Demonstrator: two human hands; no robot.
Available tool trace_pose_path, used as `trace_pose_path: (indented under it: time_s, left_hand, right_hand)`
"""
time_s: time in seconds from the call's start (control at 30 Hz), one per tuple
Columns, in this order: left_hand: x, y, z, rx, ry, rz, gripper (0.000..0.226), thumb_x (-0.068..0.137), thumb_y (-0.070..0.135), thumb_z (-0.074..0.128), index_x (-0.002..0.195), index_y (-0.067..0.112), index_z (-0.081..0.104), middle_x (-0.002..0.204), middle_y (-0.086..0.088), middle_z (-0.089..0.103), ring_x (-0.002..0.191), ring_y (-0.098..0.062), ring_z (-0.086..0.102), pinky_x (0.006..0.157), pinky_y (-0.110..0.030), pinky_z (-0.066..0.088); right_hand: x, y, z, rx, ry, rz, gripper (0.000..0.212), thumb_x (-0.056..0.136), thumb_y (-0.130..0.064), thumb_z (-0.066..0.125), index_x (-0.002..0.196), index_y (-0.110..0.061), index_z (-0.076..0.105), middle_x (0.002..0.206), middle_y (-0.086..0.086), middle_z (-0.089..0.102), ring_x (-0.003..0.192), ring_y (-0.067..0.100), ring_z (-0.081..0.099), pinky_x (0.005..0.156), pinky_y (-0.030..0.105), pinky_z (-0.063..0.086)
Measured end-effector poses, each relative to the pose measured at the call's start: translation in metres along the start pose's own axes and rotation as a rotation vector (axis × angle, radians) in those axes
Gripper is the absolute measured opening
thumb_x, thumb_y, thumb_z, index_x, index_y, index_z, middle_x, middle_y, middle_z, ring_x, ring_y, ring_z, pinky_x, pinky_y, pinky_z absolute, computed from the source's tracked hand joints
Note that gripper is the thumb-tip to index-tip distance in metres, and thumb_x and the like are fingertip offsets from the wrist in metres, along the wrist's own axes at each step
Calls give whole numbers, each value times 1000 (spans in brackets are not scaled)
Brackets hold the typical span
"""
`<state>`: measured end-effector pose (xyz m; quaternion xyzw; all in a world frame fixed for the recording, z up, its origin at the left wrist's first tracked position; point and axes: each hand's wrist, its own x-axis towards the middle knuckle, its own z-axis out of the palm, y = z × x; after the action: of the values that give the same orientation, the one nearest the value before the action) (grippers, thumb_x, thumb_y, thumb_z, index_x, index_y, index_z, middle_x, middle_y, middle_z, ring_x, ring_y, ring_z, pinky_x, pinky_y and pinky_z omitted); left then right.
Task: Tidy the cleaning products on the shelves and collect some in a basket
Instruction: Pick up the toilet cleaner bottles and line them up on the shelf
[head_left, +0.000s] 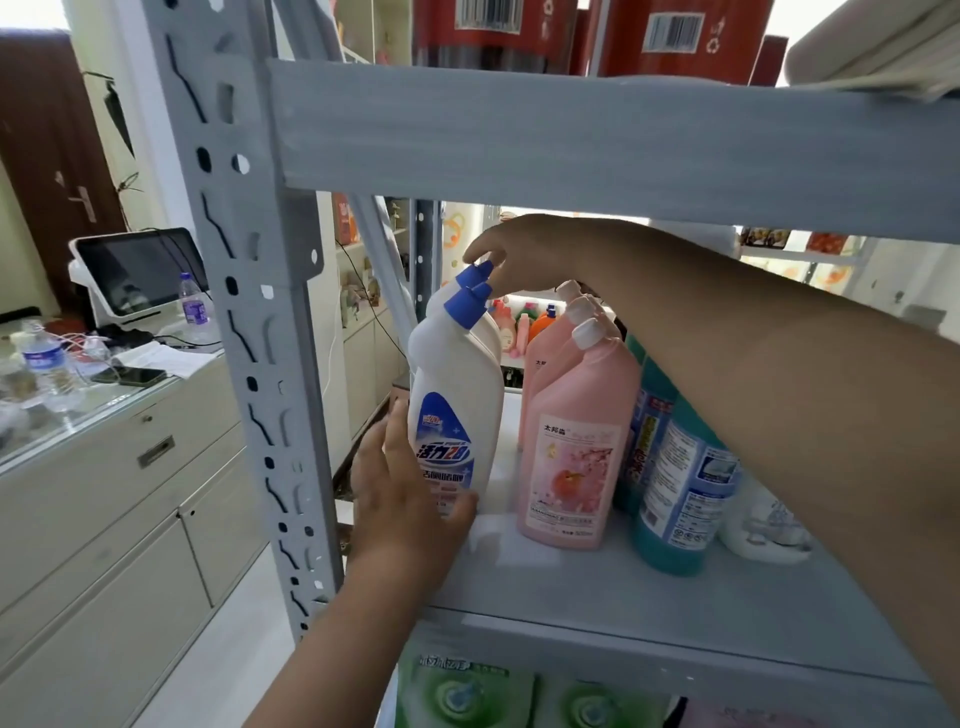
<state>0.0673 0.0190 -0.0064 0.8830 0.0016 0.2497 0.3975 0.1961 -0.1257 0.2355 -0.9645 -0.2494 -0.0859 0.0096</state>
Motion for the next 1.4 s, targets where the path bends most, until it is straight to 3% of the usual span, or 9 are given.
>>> trace_pose_path:
  time_s: [0.13, 0.27, 0.33, 0.43, 0.57, 0.87, 1.0, 1.2, 1.4]
  left_hand:
    - [-35, -2, -7, 146, -76, 313, 68, 91, 53, 58, 150, 24, 41, 142, 0, 48, 132, -23, 40, 110, -41, 39]
    - [-43, -1, -6, 445, -392, 448, 70, 88, 69, 15, 141, 39, 51, 139, 18, 51, 131, -10, 42, 111, -33, 35]
    - [-44, -4, -5, 474, -444, 478, 69, 89, 70, 15, 139, 39, 51, 136, 19, 52, 128, -8, 43, 109, -32, 35]
    - [-44, -8, -5, 477, -464, 482, 67, 90, 70, 17, 141, 41, 49, 136, 19, 52, 126, -8, 44, 108, -32, 37]
    - [-46, -9, -5, 489, -437, 488, 65, 91, 68, 20, 138, 38, 54, 133, 16, 56, 123, -11, 49, 104, -34, 40]
    - [-45, -9, -3, 473, -403, 453, 68, 92, 69, 25, 144, 33, 51, 141, 12, 56, 130, -14, 48, 107, -34, 41]
    - [-48, -7, -12, 151, -433, 273, 52, 101, 58, 40, 147, 36, 48, 140, 10, 61, 128, -11, 54, 100, -34, 46]
    - [-98, 12, -30, -742, -617, -68, 46, 103, 50, 35, 124, 30, 71, 119, 0, 75, 113, -22, 70, 96, -41, 55]
    - [-179, 38, -6, -851, -630, -162, 37, 83, 47, 66, 119, 41, 68, 117, 3, 72, 104, -24, 74, 78, -44, 64]
  right_hand:
    - [-44, 8, -2, 126, 212, 103, 38, 99, -37, 65, 134, -23, 63, 135, -1, 63, 107, 13, 56, 86, 23, 36]
    - [-95, 7, 22, 293, 443, 189, 34, 102, -46, 56, 125, -24, 68, 129, -4, 67, 112, 13, 61, 88, 28, 41]
    - [-119, 0, 40, 419, 582, 232, 36, 102, -48, 54, 127, -25, 68, 132, -4, 67, 114, 12, 60, 96, 29, 44]
    - [-145, -11, 69, 488, 694, 274, 38, 102, -46, 57, 134, -26, 62, 135, -2, 63, 113, 7, 58, 98, 5, 33]
    - [-159, -25, 105, 537, 656, 332, 54, 99, -31, 63, 148, -39, 42, 146, -2, 48, 130, 17, 51, 111, 40, 48]
    - [-192, -32, 119, 868, 656, 309, 71, 96, -24, 71, 144, -59, 32, 153, -13, 42, 133, 14, 52, 104, 48, 55]
    - [-222, -36, 122, 972, 703, 213, 70, 95, -23, 74, 141, -62, 39, 145, -21, 47, 121, -7, 54, 95, 24, 58]
    - [-266, -39, 123, 1263, 689, 181, 61, 82, -38, 80, 130, -64, 52, 129, -13, 68, 115, 9, 69, 88, 36, 63]
    - [-319, -28, 149, 1387, 615, 258, 50, 87, -32, 80, 124, -58, 60, 112, -8, 77, 101, 13, 75, 76, 31, 62]
